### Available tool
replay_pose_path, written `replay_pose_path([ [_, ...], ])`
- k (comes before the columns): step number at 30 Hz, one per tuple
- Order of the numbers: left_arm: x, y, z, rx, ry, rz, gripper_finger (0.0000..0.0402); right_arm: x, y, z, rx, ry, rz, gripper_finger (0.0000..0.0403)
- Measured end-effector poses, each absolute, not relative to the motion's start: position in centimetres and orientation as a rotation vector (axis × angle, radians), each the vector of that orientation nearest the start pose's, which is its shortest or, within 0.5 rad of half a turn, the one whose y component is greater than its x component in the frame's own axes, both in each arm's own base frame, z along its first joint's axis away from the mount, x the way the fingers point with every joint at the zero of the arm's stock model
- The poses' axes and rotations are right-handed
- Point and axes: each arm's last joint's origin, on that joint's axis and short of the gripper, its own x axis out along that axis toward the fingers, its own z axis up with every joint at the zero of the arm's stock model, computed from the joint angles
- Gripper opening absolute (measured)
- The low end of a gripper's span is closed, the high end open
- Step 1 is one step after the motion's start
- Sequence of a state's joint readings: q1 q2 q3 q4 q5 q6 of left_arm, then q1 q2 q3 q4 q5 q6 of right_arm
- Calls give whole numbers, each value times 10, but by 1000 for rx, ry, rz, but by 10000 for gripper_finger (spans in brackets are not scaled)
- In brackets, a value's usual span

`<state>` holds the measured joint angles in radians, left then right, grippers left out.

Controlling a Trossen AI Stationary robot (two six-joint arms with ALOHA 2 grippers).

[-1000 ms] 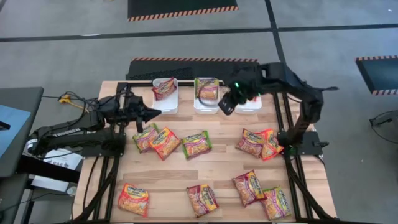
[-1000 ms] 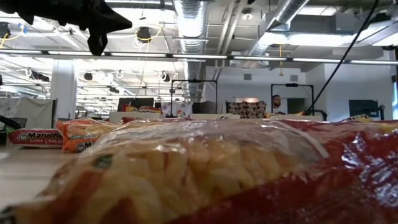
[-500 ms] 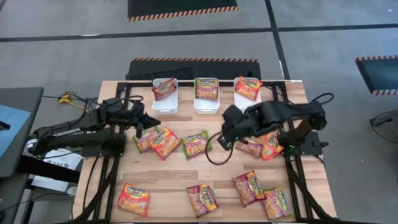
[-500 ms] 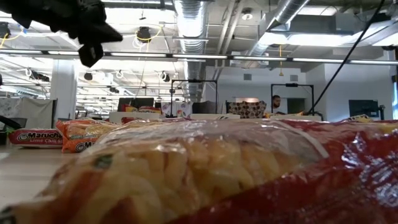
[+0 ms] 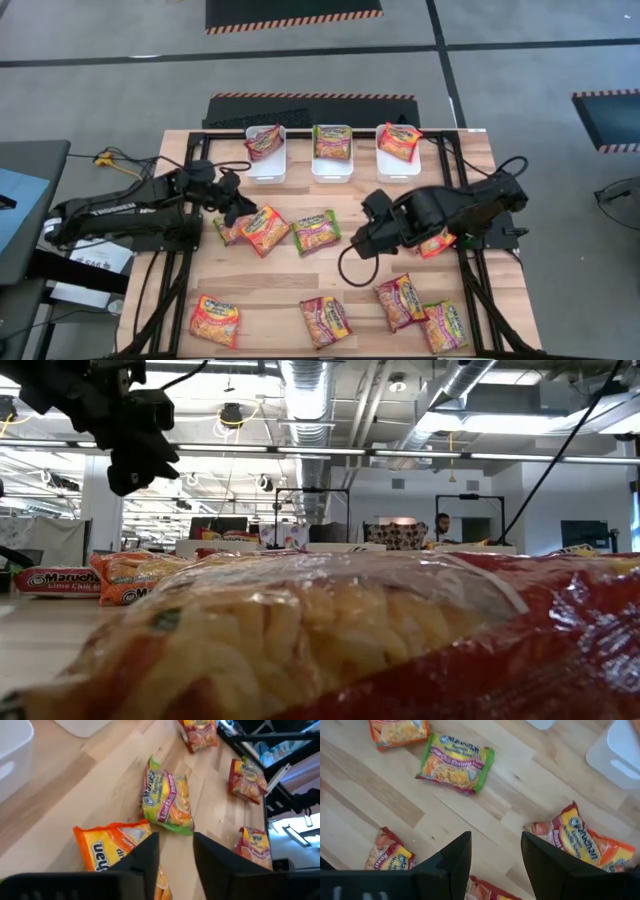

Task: Sort Maruchan noodles
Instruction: Put the orange noodle pack into the right white bin

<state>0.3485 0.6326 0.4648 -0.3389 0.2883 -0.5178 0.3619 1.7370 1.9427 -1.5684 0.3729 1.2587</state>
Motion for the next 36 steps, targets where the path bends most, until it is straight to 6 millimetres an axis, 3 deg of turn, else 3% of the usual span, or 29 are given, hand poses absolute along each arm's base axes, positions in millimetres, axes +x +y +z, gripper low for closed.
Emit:
replay_pose_path([
  [5,144,50,220,-755,480,434,170,297,103,372,594,1028,-757,195],
  [8,150,53,212,-776,536,449,185,298,103,368,588,1036,-762,195],
  [36,183,62,155,-898,881,439,190,300,104,366,598,1030,-750,195],
])
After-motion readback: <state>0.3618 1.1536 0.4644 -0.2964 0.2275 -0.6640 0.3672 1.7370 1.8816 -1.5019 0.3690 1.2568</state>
